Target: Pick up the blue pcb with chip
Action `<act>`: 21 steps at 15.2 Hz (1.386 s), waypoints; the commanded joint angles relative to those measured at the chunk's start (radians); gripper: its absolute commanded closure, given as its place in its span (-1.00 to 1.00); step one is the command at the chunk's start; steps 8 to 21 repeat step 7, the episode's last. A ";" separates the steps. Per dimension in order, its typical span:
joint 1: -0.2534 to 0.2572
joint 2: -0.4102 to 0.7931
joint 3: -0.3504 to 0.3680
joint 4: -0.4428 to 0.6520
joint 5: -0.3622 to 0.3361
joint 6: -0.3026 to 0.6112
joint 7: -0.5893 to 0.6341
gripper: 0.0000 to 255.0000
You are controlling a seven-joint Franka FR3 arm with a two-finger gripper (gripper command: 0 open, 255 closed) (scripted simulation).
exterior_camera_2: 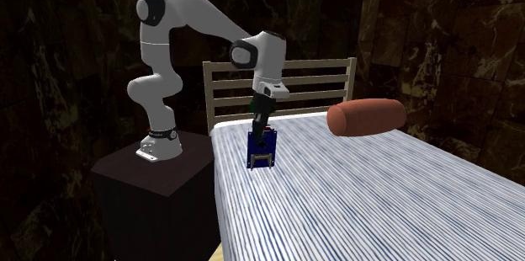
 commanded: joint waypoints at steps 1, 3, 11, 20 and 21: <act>0.000 -0.011 0.000 0.018 0.000 -0.029 -0.002 1.00; 0.000 -0.022 0.000 0.032 -0.001 -0.054 -0.002 1.00; 0.000 -0.032 0.000 0.048 -0.001 -0.081 -0.003 1.00; 0.000 -0.032 0.000 0.048 -0.001 -0.081 -0.003 1.00; 0.000 -0.032 0.000 0.048 -0.001 -0.081 -0.003 1.00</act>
